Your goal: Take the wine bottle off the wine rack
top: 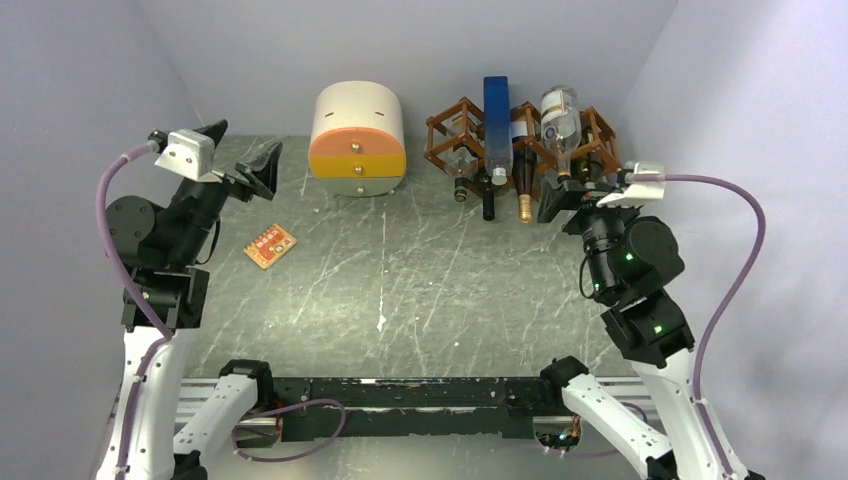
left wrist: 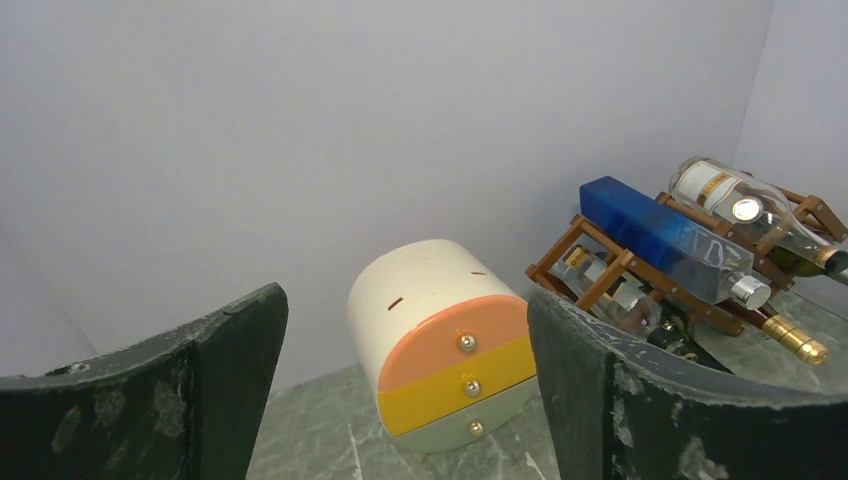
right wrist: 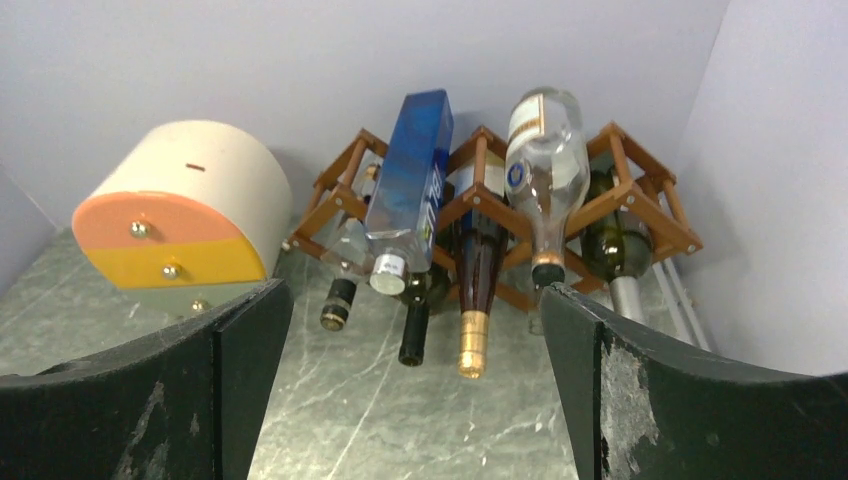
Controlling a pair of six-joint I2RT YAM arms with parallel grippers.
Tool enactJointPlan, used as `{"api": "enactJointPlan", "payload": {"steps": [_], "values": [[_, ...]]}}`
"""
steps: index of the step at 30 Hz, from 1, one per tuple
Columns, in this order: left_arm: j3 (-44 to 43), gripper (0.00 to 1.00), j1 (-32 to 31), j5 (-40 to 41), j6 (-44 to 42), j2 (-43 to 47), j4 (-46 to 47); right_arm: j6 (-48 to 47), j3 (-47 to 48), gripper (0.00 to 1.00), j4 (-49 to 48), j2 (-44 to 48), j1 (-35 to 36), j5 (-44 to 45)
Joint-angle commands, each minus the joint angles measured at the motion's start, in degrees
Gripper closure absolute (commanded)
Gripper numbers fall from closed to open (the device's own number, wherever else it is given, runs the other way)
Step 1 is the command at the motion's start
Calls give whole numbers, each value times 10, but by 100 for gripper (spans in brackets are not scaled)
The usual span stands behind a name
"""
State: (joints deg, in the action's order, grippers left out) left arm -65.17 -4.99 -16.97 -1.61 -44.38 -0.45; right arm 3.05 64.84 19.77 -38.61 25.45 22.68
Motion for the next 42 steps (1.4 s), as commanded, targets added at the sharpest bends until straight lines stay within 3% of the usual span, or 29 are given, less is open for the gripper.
{"api": "enactJointPlan", "payload": {"steps": [1, 15, 22, 26, 31, 42], "values": [[-1, 7, 17, 2, 41, -14, -5, 22, -35, 0, -20, 5, -9, 11], [38, 6, 53, 1, 145, -62, 6, 98, -111, 0, -2, -15, -33, 49], [70, 6, 48, -39, 164, -80, 20, 122, -72, 0, 44, -64, -42, 0], [65, 6, 41, -94, 181, -116, 24, 86, -54, 0, 56, -87, -45, -73], [30, 6, -7, -130, 182, -189, 3, 89, -39, 0, 58, -122, -47, -117], [43, 6, -58, -152, 140, -229, -23, 153, 76, 0, 92, -251, -50, -95]]}}
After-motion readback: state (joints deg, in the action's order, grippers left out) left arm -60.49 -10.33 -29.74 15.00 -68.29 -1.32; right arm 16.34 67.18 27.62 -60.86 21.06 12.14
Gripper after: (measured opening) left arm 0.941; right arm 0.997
